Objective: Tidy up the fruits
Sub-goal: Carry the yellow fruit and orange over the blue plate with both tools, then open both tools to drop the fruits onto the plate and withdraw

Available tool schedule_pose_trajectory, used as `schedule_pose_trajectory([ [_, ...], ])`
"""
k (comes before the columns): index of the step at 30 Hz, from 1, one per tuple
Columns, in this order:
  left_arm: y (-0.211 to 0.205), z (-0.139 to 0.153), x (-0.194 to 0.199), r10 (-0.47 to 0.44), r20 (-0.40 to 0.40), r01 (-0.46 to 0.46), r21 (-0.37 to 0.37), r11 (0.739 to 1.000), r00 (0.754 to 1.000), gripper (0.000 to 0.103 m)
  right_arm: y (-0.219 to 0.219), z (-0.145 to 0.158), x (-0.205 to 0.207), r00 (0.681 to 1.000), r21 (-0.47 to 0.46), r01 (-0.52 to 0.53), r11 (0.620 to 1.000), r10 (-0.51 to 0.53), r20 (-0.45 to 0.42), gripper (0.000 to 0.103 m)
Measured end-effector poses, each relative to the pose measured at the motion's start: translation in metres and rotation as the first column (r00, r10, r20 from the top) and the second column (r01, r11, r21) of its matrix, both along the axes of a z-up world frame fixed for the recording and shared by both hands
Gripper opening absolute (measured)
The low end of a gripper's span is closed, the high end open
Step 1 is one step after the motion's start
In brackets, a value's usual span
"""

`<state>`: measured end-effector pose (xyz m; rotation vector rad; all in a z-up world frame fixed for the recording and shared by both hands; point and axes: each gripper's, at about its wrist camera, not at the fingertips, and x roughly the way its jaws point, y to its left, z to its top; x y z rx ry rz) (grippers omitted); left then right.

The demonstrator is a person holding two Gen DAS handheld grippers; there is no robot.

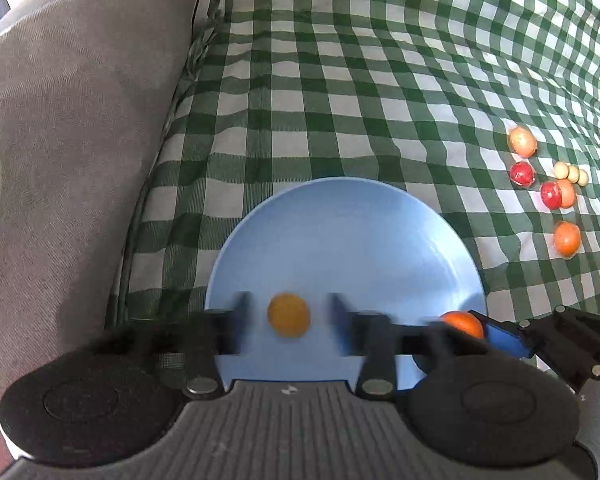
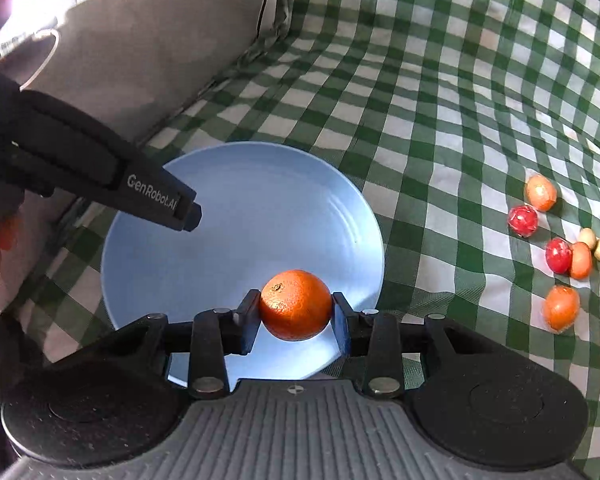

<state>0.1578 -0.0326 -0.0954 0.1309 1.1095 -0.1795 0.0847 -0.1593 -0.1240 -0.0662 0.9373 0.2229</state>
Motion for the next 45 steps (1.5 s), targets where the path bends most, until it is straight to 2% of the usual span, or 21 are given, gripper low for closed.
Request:
schedule_pose_trajectory([
  [1,0.002,0.005,-0.002,0.013,0.016,-0.013,-0.007,1.000,1.000,0.096,0.000,0.002,0.000,1.000,0.006,0.005,1.000,-0.005,0.000,0.042],
  [2,0.004,0.011,-0.007,0.027,0.037,-0.026,-0.025,0.999,0.999,0.103,-0.001,0.005,0.000,1.000,0.013,0.012,1.000,-0.012,0.003,0.055],
  [3,0.007,0.018,-0.012,0.035,0.057,-0.032,-0.054,0.998,0.998,0.103,-0.002,0.009,-0.002,1.000,0.018,0.021,1.000,-0.022,0.011,0.074],
  [5,0.011,0.028,-0.022,0.020,0.034,-0.017,-0.083,0.996,0.999,0.103,-0.005,0.020,-0.010,0.999,0.017,0.029,0.999,-0.030,0.036,0.089],
  [9,0.021,0.045,-0.058,0.055,0.031,-0.053,-0.065,0.996,0.998,0.103,-0.014,0.042,-0.041,1.000,0.025,0.016,1.000,-0.016,0.024,0.095],
  [11,0.024,0.050,-0.080,0.068,0.017,-0.067,-0.025,0.997,0.998,0.103,-0.020,0.051,-0.064,0.999,0.047,0.028,0.999,-0.029,0.025,0.097],
  [14,0.028,0.055,-0.108,0.053,-0.030,-0.053,-0.008,0.999,0.998,0.103,-0.027,0.065,-0.101,0.998,0.075,0.062,0.995,-0.064,0.029,0.099],
  [17,0.031,0.066,-0.135,0.077,-0.020,-0.078,-0.027,0.997,0.997,0.103,-0.036,0.077,-0.131,0.992,0.099,0.109,0.989,-0.115,0.048,0.100],
  [21,0.029,0.079,-0.157,0.071,0.015,-0.071,-0.032,0.997,0.997,0.103,-0.041,0.095,-0.159,0.979,0.135,0.154,0.979,-0.170,0.115,0.102],
  [28,0.017,0.088,-0.174,0.039,0.041,-0.038,-0.027,0.999,0.998,0.103,-0.037,0.103,-0.182,0.977,0.145,0.118,0.982,-0.141,0.158,0.102],
  [36,0.006,0.100,-0.189,0.011,0.082,-0.009,-0.018,1.000,0.997,0.103,-0.043,0.111,-0.193,0.966,0.159,0.159,0.974,-0.187,0.179,0.102],
  [45,0.002,0.102,-0.192,0.002,0.091,-0.002,0.002,1.000,0.996,0.103,-0.045,0.111,-0.197,0.962,0.170,0.182,0.969,-0.211,0.174,0.102],
])
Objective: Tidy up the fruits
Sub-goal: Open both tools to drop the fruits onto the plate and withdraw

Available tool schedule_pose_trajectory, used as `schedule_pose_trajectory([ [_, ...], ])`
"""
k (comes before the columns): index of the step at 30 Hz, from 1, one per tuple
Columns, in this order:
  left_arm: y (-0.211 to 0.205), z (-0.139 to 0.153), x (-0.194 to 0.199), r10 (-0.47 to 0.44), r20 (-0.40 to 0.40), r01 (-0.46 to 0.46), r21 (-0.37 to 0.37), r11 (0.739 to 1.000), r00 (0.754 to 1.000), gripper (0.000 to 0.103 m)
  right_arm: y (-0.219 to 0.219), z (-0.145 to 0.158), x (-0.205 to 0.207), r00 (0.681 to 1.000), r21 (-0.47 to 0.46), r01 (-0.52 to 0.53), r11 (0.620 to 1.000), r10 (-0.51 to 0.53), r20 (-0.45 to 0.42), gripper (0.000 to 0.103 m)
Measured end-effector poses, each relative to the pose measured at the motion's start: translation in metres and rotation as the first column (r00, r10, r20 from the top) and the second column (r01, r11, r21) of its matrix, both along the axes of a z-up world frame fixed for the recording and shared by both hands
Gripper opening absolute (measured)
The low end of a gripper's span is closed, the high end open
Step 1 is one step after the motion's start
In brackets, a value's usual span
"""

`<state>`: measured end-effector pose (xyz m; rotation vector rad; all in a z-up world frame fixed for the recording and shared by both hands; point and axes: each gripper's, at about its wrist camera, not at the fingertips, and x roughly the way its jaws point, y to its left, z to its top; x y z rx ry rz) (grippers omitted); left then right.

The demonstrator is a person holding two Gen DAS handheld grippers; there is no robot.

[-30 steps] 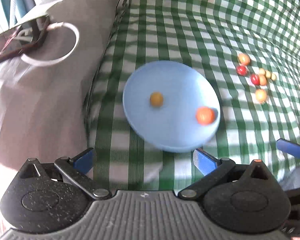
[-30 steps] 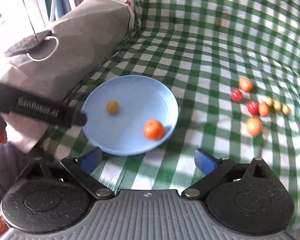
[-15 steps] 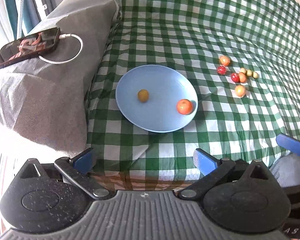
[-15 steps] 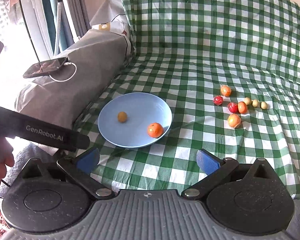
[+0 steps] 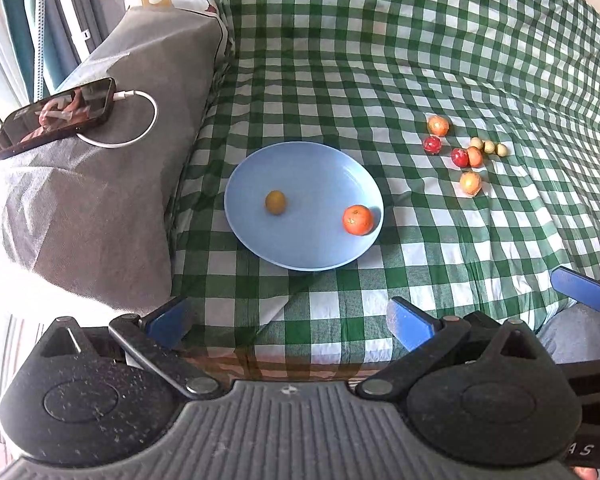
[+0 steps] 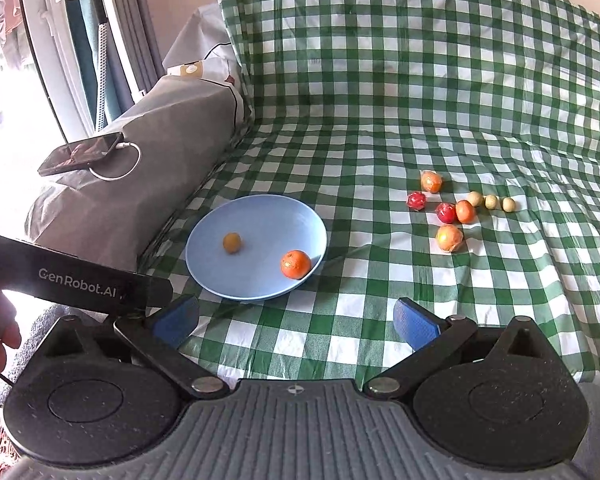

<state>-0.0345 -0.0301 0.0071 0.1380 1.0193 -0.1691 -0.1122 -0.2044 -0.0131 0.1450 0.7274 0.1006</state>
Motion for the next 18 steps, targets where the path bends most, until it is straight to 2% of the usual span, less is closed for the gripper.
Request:
schedule_pose_trajectory([
  [18,-0.013,-0.006,0.010,0.002,-0.027,0.000,0.054,0.999,1.000,0.103,-0.013,-0.011,0.004,0.999,0.060,0.032,0.998,-0.029,-0.037,0.102],
])
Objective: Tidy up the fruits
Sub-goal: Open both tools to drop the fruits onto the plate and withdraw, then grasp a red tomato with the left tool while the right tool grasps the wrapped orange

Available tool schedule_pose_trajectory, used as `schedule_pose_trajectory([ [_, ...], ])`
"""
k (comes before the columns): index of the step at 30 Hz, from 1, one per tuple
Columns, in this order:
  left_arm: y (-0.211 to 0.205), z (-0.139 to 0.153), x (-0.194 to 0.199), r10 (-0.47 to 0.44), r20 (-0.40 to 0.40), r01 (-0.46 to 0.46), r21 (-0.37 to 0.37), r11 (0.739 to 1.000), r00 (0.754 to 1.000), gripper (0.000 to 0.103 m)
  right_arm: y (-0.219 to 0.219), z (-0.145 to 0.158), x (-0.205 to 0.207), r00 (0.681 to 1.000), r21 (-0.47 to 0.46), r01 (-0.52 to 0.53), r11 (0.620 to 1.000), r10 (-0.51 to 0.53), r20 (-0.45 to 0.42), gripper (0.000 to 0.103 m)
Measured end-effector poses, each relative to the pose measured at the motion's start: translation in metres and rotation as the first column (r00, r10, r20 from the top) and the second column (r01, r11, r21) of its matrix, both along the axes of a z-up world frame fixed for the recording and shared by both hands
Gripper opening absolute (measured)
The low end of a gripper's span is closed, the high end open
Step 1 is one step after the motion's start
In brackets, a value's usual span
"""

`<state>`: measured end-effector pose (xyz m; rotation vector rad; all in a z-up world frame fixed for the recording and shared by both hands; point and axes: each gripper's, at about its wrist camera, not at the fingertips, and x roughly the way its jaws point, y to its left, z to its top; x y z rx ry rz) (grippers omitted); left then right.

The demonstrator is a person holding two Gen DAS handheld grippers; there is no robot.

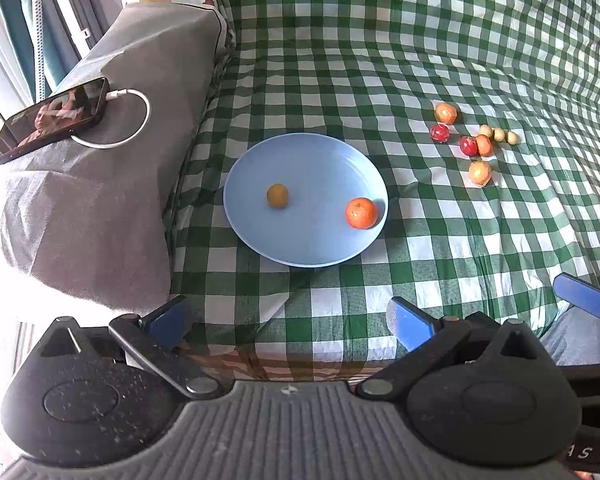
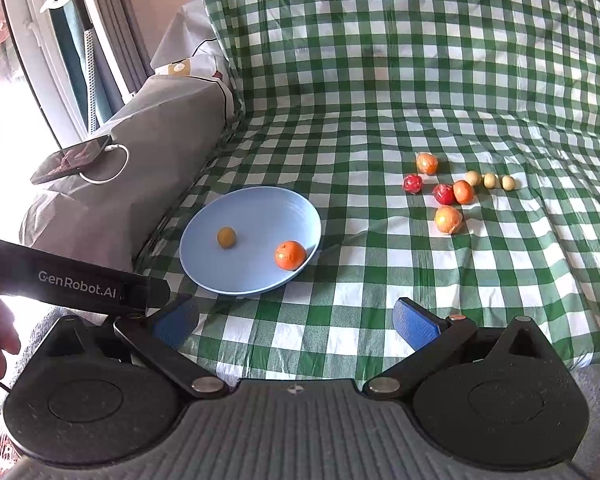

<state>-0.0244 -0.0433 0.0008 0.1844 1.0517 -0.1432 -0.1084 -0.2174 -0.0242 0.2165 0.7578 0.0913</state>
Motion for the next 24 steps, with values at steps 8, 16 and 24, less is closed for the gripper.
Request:
schedule_pose_trajectory([
  [8,-0.006,-0.003,0.008,0.003,-0.013,-0.003,0.006,1.000,1.000,0.103,-0.012,-0.009,0.005,1.000,0.036,0.015,0.999,-0.015,-0.009,0.102],
  [16,-0.012,-0.009,0.028,0.024,-0.032,-0.024,0.014,1.000,0.999,0.103,-0.033,-0.023,0.021,0.997,0.022,0.079,0.997,-0.078,-0.026,0.102],
  [24,-0.041,-0.024,0.053,-0.019,-0.059,0.019,0.014,1.000,0.998,0.103,-0.075,-0.046,0.043,0.980,-0.065,0.195,0.979,-0.197,-0.016,0.102],
])
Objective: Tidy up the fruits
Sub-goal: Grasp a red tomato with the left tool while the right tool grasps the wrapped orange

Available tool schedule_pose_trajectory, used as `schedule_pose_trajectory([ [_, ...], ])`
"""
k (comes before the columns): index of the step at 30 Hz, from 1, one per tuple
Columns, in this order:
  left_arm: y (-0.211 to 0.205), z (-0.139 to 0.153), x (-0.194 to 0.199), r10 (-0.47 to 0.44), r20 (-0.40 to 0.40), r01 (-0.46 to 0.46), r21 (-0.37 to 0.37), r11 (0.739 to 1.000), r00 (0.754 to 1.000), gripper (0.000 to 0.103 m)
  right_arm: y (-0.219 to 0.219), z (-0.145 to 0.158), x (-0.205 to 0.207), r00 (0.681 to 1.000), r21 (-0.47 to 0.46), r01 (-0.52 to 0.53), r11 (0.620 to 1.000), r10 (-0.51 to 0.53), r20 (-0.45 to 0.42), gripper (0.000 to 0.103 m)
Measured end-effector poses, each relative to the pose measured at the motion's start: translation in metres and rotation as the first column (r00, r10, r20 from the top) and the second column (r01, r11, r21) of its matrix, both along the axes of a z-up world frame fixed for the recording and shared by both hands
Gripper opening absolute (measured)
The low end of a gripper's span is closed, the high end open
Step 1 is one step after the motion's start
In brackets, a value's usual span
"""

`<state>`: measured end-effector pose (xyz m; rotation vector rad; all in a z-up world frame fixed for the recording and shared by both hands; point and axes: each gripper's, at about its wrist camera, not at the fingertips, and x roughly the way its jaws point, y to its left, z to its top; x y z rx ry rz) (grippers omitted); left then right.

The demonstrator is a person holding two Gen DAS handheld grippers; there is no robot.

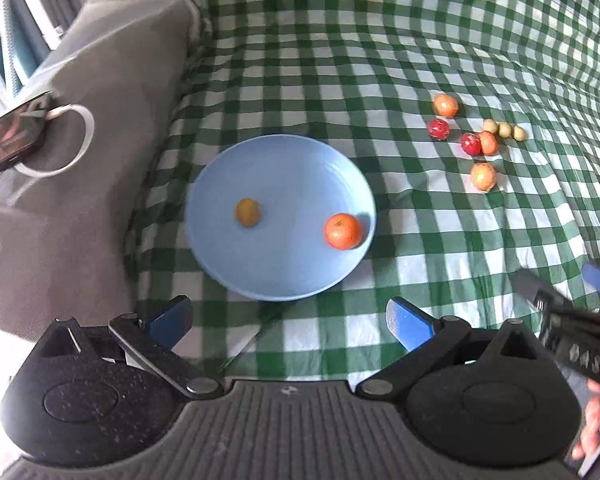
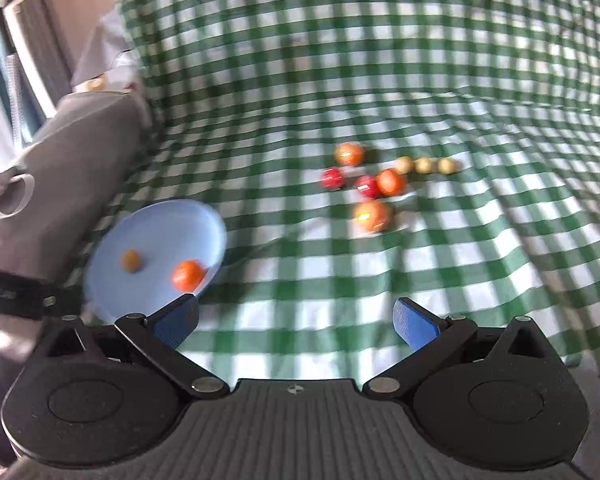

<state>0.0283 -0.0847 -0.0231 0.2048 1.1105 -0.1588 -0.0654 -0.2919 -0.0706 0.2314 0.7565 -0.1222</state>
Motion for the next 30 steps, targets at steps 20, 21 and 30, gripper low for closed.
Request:
schedule_pose_trajectory([
  [20,-0.139,-0.082,0.163,-0.195,0.023,0.196,-0.052,0.979,0.981,0.103,-0.075,-0.104,0.140,0.998,-0.085,0.047,0.995,-0.051,-0.042,0.102],
  [21,-0.148,-0.089,0.174,-0.209,0.015,0.209,-0.059,0.976,0.978,0.103,-0.074,-0.105,0.142,0.998,-0.090,0.038,0.995,-0.041,-0.041,0.101],
  [30,-0.202,-0.128,0.221,-0.311,-0.032,0.306,-0.112,0.945,0.950,0.102,-0.085,-0.121,0.158,0.999,-0.089,-0.038,0.995,0.037,-0.020,0.074],
])
